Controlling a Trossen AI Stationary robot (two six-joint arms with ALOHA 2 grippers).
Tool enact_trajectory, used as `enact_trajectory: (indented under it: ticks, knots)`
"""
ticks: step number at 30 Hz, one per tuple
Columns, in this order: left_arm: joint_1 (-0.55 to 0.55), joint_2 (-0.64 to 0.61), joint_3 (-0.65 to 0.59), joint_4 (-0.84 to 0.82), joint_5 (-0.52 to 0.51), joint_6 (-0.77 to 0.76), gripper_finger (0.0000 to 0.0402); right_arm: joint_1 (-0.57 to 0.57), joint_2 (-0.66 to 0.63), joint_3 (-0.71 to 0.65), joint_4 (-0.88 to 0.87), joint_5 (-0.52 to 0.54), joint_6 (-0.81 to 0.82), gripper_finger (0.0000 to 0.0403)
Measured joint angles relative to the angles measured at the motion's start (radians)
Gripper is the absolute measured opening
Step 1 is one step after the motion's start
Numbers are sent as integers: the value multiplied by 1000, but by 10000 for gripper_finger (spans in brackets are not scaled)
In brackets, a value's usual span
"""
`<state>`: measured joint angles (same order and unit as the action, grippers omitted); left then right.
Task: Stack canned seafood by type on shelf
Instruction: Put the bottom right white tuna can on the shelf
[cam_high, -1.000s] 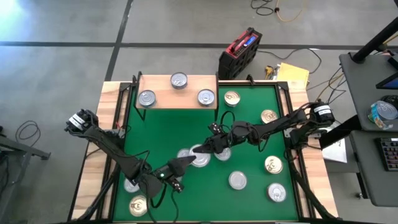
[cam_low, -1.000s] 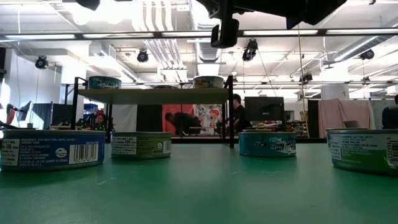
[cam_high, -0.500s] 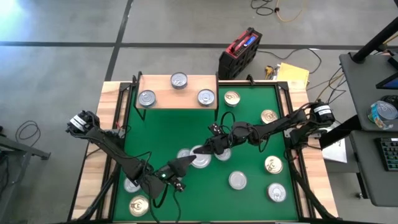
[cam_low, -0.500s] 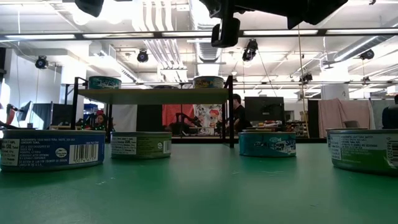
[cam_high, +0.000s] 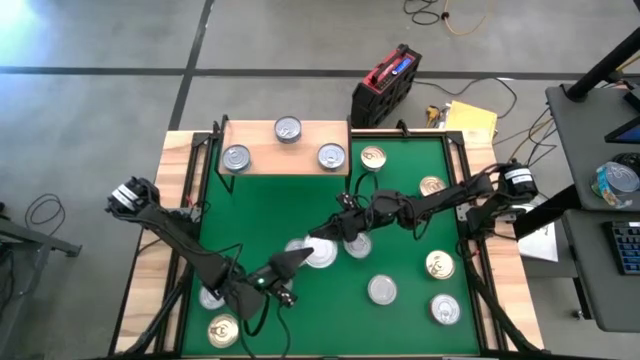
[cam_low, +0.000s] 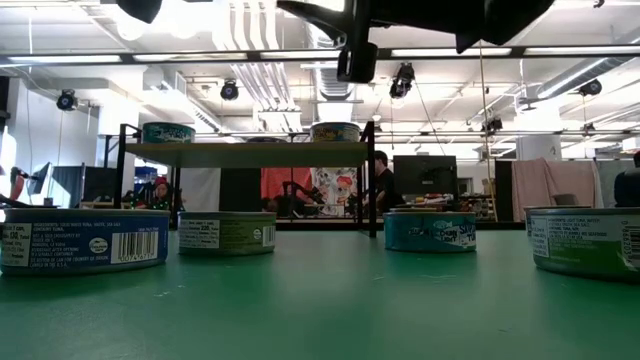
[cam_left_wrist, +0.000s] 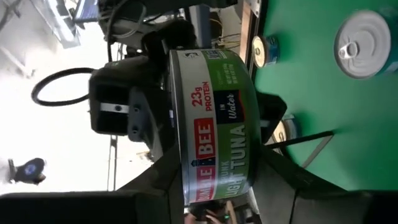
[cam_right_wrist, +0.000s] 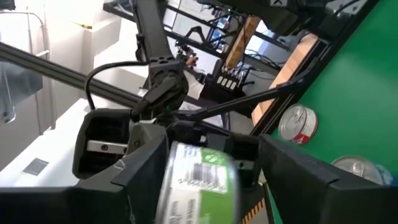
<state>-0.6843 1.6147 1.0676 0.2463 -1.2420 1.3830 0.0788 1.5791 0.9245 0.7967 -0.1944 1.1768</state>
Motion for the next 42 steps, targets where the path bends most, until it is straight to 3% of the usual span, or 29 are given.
enact_trajectory:
  ticks: [6,13,20,25,28,32,36,42]
  knots:
    - [-1,-61,-1,-76,4,-131,122,-46,-7,3,1,-95,-21,244]
    - [-2,-194,-2,-358,4,-427,122,-49,-62,3,-24,-125,-112,232]
    - [34,-313,-2,-691,-97,-744,122,-46,-192,0,-262,-123,-305,234]
    - [103,-361,-2,-952,-102,-1013,122,-42,-285,0,-427,-60,-437,238]
    - [162,-379,-2,-1074,-65,-1173,122,-38,-330,0,-484,-18,-483,235]
    - [249,-382,-3,-1150,58,-1308,122,-37,-360,0,-515,-6,-515,228]
    - [340,-369,-3,-1187,137,-1372,122,-35,-362,0,-521,-7,-539,227]
    - [443,-329,-4,-1212,166,-1396,122,-35,-362,0,-581,-7,-569,235]
